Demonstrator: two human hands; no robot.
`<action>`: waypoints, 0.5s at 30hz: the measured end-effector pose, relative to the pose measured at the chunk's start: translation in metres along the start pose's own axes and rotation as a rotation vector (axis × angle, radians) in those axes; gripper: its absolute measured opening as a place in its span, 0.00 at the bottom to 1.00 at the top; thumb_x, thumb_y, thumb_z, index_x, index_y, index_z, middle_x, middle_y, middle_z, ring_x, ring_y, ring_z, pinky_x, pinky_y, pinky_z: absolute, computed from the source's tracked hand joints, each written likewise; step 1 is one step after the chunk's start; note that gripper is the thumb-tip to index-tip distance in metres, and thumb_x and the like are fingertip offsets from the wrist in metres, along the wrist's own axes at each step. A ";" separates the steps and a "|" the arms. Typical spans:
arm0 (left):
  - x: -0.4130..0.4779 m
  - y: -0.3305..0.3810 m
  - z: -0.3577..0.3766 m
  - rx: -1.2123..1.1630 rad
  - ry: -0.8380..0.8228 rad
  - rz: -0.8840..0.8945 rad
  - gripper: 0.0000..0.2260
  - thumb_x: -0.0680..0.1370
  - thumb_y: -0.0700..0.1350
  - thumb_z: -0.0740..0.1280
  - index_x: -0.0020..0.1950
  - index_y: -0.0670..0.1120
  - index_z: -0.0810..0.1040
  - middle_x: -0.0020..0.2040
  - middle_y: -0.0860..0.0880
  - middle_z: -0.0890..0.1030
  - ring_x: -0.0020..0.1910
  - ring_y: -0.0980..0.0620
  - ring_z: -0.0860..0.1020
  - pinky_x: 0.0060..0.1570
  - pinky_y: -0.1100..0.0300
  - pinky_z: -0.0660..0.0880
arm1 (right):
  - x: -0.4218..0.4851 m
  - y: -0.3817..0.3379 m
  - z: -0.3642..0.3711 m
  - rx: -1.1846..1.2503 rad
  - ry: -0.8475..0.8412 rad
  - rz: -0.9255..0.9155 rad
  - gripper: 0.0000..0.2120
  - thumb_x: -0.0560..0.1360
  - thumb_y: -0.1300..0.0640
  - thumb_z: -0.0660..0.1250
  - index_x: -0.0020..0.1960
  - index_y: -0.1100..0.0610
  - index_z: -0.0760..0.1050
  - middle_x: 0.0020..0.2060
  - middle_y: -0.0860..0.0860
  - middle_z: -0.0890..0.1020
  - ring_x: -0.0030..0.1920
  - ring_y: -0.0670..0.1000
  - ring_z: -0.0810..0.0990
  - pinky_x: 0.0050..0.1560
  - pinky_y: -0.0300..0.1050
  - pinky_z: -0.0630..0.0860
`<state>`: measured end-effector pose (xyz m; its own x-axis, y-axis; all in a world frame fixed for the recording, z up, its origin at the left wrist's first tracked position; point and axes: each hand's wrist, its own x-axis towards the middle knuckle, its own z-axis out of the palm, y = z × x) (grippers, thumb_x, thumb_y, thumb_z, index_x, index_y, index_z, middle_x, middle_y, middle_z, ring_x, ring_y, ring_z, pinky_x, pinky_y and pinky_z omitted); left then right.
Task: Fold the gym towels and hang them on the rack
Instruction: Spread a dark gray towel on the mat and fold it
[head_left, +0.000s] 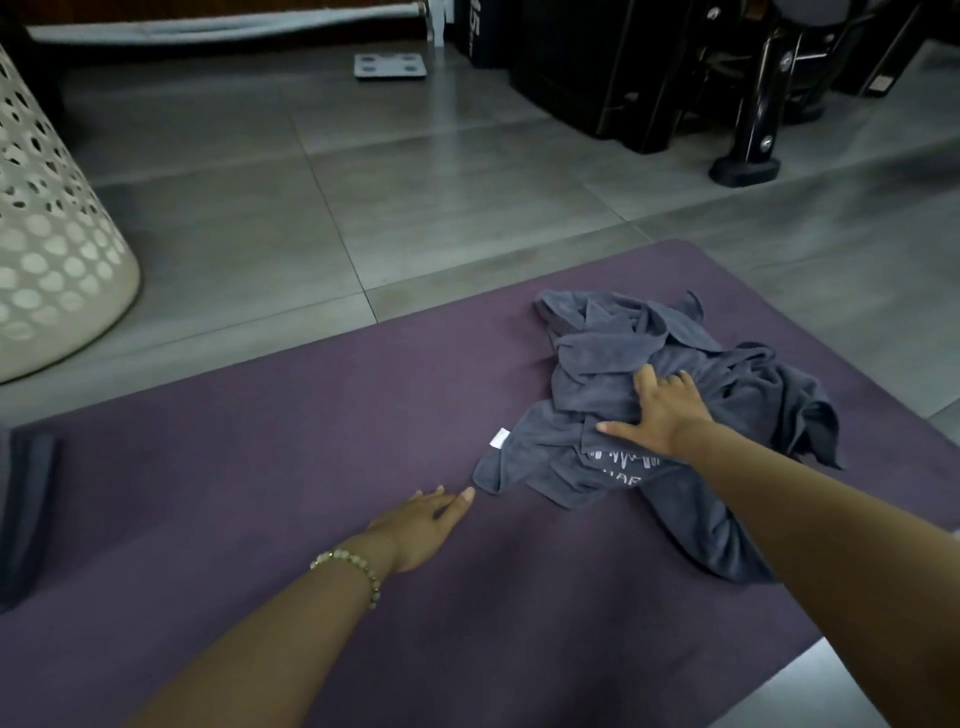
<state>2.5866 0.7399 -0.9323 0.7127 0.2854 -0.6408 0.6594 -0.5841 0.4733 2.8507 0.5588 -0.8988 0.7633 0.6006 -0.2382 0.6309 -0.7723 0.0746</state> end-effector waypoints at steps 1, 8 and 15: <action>-0.002 -0.001 0.001 -0.089 0.006 0.005 0.27 0.81 0.62 0.46 0.77 0.52 0.59 0.78 0.52 0.57 0.77 0.51 0.53 0.74 0.56 0.49 | -0.002 -0.003 -0.002 -0.012 -0.026 0.012 0.35 0.73 0.34 0.62 0.68 0.59 0.60 0.59 0.57 0.77 0.63 0.58 0.73 0.71 0.50 0.56; -0.024 -0.025 -0.002 -0.404 0.169 0.005 0.26 0.81 0.61 0.50 0.74 0.49 0.66 0.73 0.52 0.68 0.73 0.52 0.64 0.72 0.59 0.56 | -0.040 -0.044 -0.013 0.507 -0.176 -0.138 0.11 0.76 0.53 0.68 0.39 0.58 0.72 0.34 0.53 0.75 0.33 0.43 0.72 0.42 0.33 0.69; -0.079 -0.040 -0.049 -1.148 0.031 -0.101 0.30 0.77 0.67 0.51 0.56 0.46 0.82 0.49 0.45 0.84 0.43 0.47 0.83 0.41 0.58 0.80 | -0.140 -0.226 -0.034 1.065 -0.565 -0.576 0.07 0.77 0.58 0.67 0.41 0.51 0.73 0.32 0.50 0.74 0.35 0.45 0.71 0.38 0.34 0.67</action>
<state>2.5154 0.7784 -0.8709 0.6390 0.3191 -0.6999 0.5321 0.4736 0.7018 2.6054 0.6563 -0.8498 0.1012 0.9256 -0.3647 0.2284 -0.3784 -0.8970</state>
